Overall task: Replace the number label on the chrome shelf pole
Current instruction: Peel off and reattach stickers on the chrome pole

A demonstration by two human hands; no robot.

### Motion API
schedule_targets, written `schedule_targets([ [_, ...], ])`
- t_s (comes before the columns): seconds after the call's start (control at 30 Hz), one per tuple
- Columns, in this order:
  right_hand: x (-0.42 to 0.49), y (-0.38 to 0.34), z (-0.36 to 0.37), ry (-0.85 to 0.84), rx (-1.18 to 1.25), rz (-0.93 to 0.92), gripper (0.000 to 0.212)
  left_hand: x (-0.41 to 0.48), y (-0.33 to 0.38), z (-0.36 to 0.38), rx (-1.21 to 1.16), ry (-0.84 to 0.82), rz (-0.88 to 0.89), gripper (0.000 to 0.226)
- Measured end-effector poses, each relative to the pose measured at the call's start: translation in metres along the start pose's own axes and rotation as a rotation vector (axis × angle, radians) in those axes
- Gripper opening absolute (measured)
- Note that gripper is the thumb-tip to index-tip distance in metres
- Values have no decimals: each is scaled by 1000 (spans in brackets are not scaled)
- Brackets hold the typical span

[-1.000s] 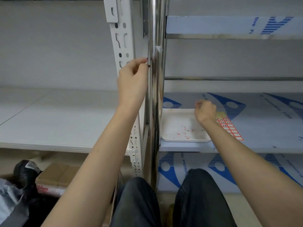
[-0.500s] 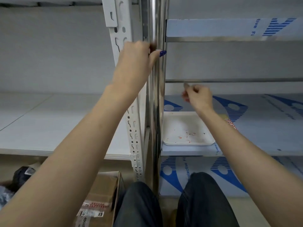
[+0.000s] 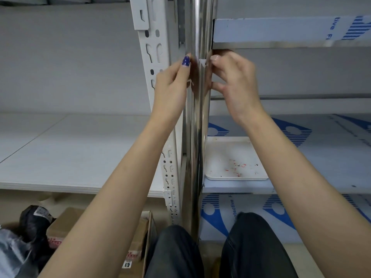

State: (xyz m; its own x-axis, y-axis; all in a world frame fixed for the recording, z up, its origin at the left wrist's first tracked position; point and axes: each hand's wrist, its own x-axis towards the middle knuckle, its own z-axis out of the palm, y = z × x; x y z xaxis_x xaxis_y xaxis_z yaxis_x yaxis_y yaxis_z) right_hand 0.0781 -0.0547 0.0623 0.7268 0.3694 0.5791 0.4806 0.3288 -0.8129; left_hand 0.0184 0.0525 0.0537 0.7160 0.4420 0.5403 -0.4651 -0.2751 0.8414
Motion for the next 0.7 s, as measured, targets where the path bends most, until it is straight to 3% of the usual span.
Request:
schedule_targets([
  [0.07,0,1,1,32,-75,-41,12,-3,-6,3,-10,-99,-2,20],
  [0.13,-2,2,4,78,-137,-70,14,-8,-14,7,153,-150,36,21],
  [0.27,-6,1,13,158,-253,-131,20,-14,-26,16,386,-47,96,35],
  [0.7,-4,11,30,372,-447,-266,37,-6,-58,33,304,-17,170,53],
])
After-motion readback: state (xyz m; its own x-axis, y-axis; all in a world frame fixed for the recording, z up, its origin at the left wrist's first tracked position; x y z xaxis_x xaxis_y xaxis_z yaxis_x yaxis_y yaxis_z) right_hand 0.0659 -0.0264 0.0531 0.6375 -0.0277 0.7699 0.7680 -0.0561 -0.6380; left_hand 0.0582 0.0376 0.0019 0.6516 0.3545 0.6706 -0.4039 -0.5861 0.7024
